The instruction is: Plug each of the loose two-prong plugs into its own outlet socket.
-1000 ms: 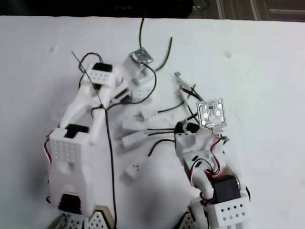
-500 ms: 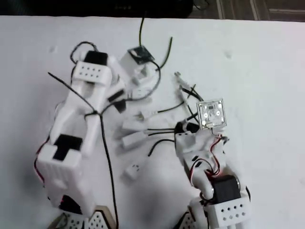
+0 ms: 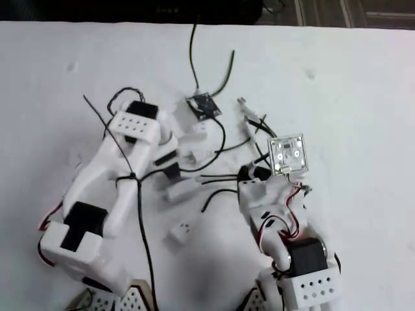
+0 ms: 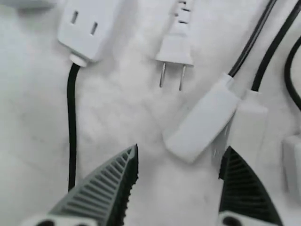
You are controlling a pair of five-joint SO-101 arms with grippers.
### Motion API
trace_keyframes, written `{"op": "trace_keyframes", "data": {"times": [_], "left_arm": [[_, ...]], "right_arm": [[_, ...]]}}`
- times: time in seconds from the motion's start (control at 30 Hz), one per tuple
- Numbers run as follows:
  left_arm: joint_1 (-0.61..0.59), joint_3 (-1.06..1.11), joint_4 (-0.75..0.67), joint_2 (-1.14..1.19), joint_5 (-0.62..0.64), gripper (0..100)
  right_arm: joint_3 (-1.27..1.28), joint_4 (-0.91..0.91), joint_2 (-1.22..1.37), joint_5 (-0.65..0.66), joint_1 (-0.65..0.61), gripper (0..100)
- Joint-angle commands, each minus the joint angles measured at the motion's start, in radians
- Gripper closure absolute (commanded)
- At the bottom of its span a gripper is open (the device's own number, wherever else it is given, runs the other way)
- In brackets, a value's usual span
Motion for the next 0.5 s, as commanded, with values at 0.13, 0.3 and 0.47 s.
{"op": "trace_keyframes", "data": {"times": [0.13, 0.3, 0.47], "left_arm": [[0.001, -0.005, -0.144, 0.081, 0.003, 72], [0.008, -0.026, -0.141, 0.156, 0.002, 81], [0.007, -0.021, -0.075, 0.093, -0.031, 92]], "right_arm": [[-0.012, -0.018, -0.001, 0.003, 0.007, 98.1], [-0.012, -0.018, 0.002, 0.003, 0.007, 98.1], [-0.012, -0.018, -0.001, 0.003, 0.007, 98.1]]}}
